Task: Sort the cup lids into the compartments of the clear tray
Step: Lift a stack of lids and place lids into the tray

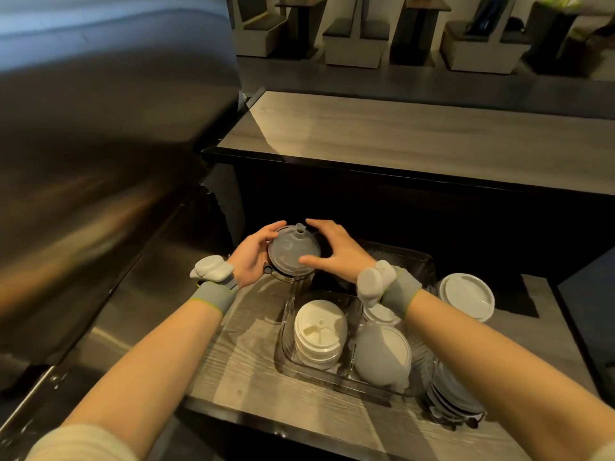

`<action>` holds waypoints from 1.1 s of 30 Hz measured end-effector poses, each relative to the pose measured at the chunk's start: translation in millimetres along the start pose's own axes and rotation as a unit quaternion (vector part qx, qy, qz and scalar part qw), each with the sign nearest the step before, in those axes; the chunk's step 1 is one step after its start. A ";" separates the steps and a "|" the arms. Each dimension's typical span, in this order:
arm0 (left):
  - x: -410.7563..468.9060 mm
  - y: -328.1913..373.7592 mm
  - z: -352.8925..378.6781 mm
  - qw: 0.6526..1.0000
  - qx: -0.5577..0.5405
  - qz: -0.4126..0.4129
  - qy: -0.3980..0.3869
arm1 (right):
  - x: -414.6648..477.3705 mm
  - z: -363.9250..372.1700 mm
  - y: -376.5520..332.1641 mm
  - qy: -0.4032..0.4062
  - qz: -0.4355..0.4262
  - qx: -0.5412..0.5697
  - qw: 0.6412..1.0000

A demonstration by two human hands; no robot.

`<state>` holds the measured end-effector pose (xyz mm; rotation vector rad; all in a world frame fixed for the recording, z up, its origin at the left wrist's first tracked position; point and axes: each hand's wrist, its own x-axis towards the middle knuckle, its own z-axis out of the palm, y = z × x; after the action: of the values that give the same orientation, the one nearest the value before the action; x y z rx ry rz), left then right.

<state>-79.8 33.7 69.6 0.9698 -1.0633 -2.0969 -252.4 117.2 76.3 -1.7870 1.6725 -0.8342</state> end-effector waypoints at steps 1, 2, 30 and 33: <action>-0.5 -1.4 6.3 1.000 0.013 0.001 -0.005 | -2.1 -0.1 -2.5 -0.015 -0.002 -0.023 1.000; -1.0 -2.4 11.5 0.999 0.032 0.002 -0.010 | -3.9 -0.5 -3.1 -0.018 -0.002 -0.047 0.999; -5.0 -40.5 77.8 0.990 0.085 0.019 0.109 | -137.7 -35.5 63.5 -0.184 -0.116 -0.291 0.932; -6.5 -41.0 79.4 0.990 0.092 0.015 0.106 | -136.0 -29.5 67.0 -0.257 -0.072 -0.351 0.898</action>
<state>-147.6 92.3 70.1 1.2273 -1.1678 -1.8465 -323.2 248.3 35.8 -2.3464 1.5775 0.2607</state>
